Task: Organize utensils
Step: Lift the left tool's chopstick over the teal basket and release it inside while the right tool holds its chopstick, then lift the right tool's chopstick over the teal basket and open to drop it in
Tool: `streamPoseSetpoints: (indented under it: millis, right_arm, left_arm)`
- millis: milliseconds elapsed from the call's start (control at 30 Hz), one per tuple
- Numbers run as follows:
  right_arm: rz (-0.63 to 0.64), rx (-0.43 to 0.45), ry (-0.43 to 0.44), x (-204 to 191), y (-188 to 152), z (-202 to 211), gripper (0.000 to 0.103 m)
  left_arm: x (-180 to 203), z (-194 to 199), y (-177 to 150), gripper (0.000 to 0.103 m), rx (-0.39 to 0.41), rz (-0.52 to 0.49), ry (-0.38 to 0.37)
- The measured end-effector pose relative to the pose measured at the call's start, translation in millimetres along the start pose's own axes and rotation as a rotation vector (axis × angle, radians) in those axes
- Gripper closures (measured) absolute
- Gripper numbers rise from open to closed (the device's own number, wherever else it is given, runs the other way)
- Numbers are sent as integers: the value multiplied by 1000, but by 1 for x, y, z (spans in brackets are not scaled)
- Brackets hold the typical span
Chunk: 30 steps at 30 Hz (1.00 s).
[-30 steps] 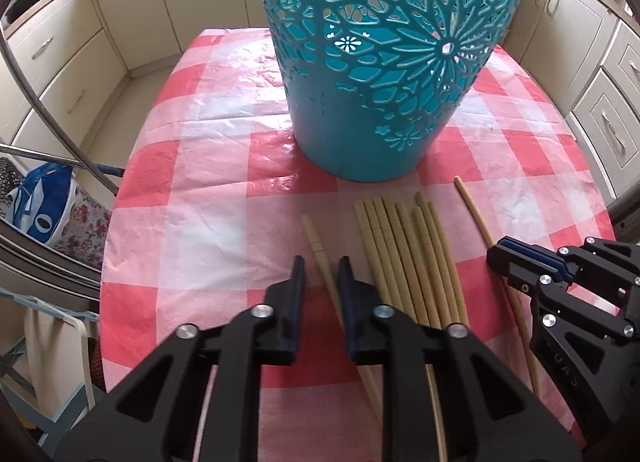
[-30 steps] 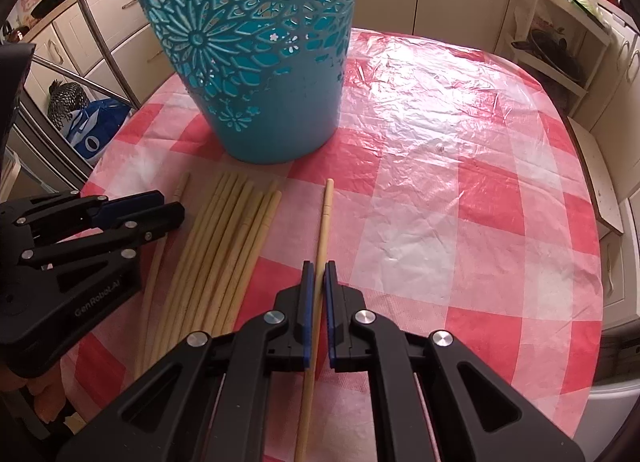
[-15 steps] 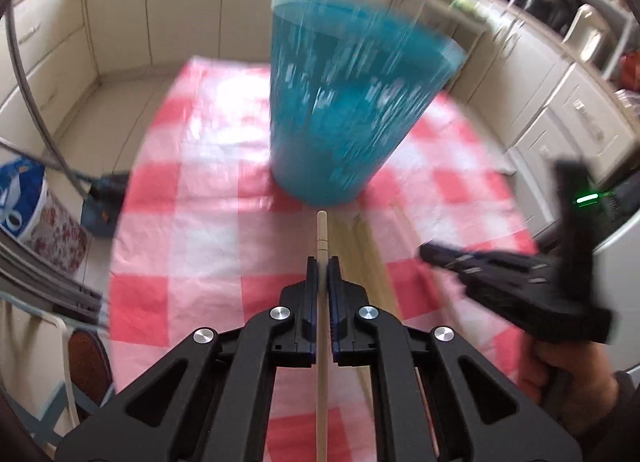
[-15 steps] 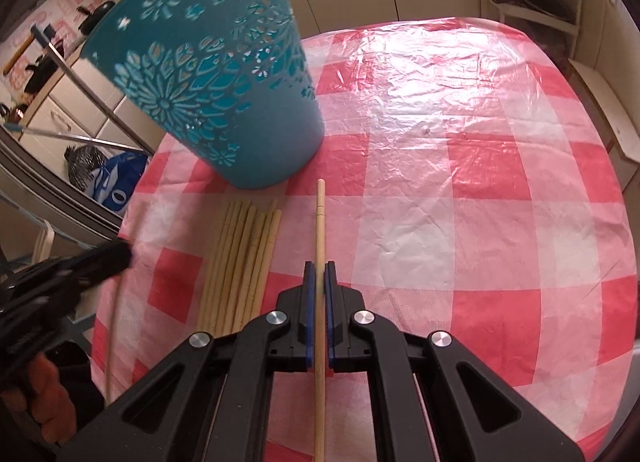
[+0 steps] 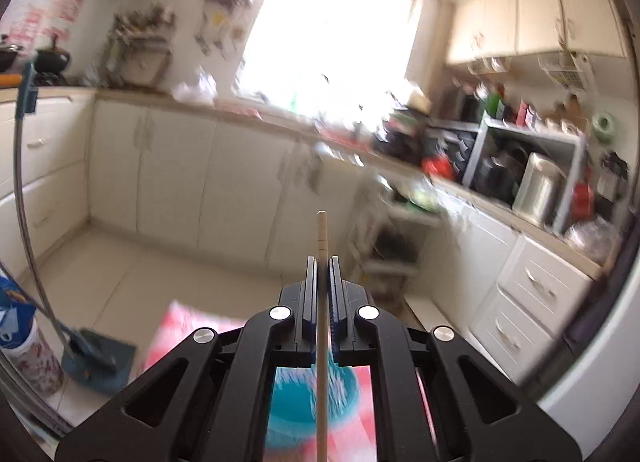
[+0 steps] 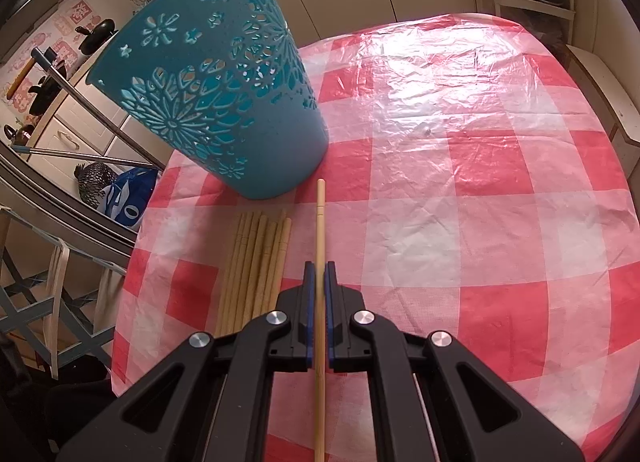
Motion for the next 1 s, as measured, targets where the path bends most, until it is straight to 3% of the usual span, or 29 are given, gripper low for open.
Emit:
streamPoseSetpoints:
  millis: [133,333,467,600,700,767,900,967,1000]
  right_arm:
    - [-3,8,-11,2,1,1,98]
    - [-7,19,-30,8,2,3,98]
    - [-11,26,-32,11,2,5,98]
    - [-15,34,-31,12,3,9,98]
    - [-17,45,-27,11,3,13,98]
    - [-20,56,-20,10,3,15,98]
    - [-54,95,40,13,5,26,98]
    - [-60,109,54,13,5,30,98]
    - [-66,126,63,13,6,34,98]
  left_arm:
    - [-11,-40,3,98,49,44,84]
    - [-24,-78,-30,98,43,28,185]
    - [-31,-89,-53,98,-8,12,203]
    - [-37,-93,-81,96,-112,-20,215]
    - [-42,-83,-99,80,-180,-33,228]
    - [-46,-65,-107,58,-207,-25,243]
    - [-57,-15,-117,43,-225,3,273]
    - [-64,11,-123,27,-214,33,289]
    - [-66,18,-125,24,-211,42,291]
Point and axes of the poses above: each gripper's, at about its wrist camera, not at the fingertips, and z roughly against the way its jaws point, x to its right, y to its top, the point moved 3 cm from there along -z, roughly the way its jaws point, and after that the axes turned 1 degree about -y, right-handed, at the moved point
